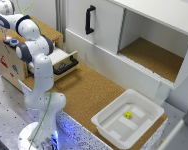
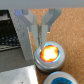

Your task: Turn on the red led light

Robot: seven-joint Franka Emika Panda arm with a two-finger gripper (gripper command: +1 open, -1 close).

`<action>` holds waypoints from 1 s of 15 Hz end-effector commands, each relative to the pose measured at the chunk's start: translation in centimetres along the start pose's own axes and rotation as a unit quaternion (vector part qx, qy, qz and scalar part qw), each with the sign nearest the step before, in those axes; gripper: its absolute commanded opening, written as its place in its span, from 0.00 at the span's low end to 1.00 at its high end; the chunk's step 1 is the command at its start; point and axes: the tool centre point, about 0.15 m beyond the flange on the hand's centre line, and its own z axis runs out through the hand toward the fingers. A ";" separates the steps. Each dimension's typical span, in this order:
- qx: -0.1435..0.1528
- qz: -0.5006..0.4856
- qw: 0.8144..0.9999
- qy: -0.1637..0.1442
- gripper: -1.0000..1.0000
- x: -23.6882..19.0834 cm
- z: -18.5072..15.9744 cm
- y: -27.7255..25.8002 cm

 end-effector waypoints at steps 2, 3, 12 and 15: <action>0.010 0.017 0.999 -0.047 1.00 1.2 -3.3 3.6; 0.009 0.020 0.998 -0.060 1.00 1.5 -2.5 4.8; -0.013 -0.021 0.998 -0.058 1.00 -2.3 0.7 16.2; 0.000 -0.037 0.997 -0.061 1.00 -3.1 1.7 17.9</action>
